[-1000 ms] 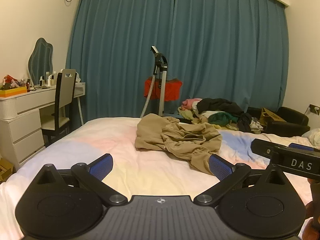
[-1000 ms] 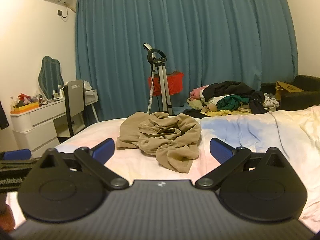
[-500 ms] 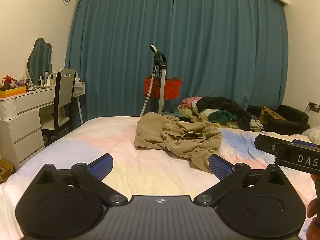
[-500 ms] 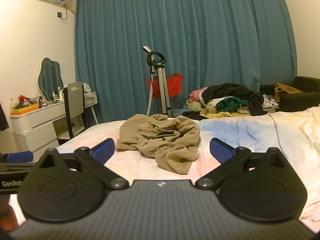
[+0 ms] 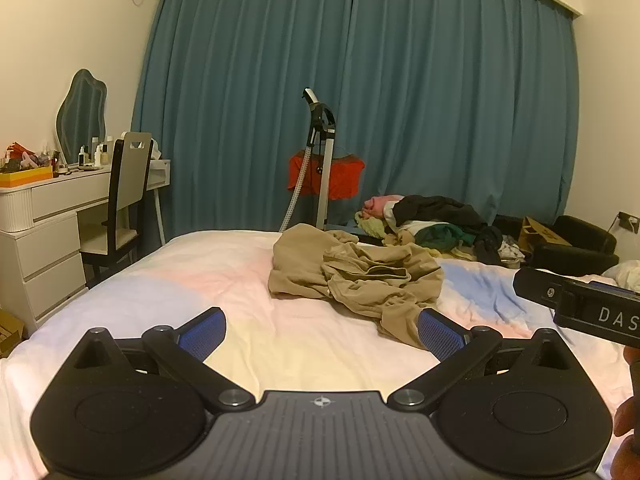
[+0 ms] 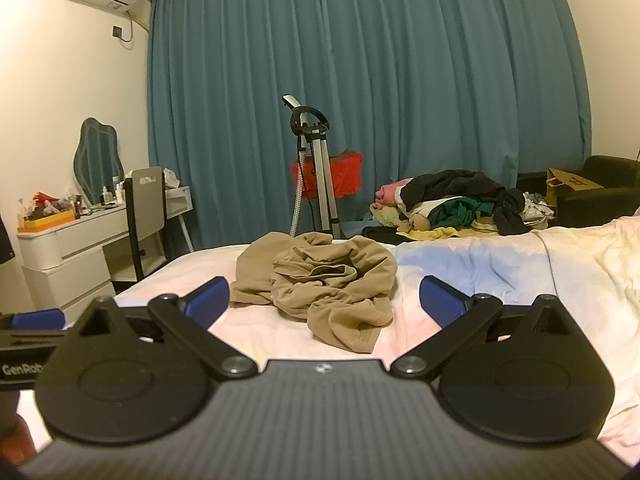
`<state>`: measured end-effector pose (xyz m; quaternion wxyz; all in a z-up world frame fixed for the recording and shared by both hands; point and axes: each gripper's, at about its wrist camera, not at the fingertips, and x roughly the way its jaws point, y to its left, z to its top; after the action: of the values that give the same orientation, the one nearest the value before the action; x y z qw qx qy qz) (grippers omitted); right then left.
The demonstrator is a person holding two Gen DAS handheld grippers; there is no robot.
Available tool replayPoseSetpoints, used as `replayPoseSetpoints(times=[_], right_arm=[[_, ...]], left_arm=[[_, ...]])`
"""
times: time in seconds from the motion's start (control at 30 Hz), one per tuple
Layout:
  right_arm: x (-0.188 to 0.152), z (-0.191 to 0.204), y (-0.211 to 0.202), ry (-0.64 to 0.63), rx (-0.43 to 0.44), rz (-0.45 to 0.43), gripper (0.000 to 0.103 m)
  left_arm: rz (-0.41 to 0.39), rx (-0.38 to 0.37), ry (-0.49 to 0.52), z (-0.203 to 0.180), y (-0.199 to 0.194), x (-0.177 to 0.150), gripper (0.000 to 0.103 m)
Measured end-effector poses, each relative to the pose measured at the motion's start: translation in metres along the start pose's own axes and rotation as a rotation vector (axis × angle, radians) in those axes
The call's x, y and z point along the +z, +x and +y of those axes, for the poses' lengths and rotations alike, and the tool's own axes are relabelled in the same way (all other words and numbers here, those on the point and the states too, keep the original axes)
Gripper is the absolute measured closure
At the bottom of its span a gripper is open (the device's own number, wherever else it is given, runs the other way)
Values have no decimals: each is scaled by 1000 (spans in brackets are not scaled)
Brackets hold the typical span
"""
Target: Fold clothes
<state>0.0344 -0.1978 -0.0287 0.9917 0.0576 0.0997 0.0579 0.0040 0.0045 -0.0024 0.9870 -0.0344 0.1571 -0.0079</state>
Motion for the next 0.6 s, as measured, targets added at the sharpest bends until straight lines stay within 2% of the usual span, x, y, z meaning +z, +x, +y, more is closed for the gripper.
replayPoseSetpoints(times=[0.2, 0.27, 0.37, 0.5, 0.6], right_arm=[[3, -1, 2, 12, -19, 3, 0], [3, -1, 3, 14, -21, -10, 0], [0, -1, 8, 8, -22, -18, 0], [6, 5, 44, -43, -24, -10, 0], [10, 14, 88, -79, -1, -4, 0]], left_arm=[[-21, 28, 5, 1, -3, 2, 0], [-2, 43, 2, 2, -6, 9, 0], [-36, 57, -2, 5, -16, 30, 0], [-51, 78, -34, 20, -21, 46, 0], [-20, 99, -31, 34, -13, 45, 0]])
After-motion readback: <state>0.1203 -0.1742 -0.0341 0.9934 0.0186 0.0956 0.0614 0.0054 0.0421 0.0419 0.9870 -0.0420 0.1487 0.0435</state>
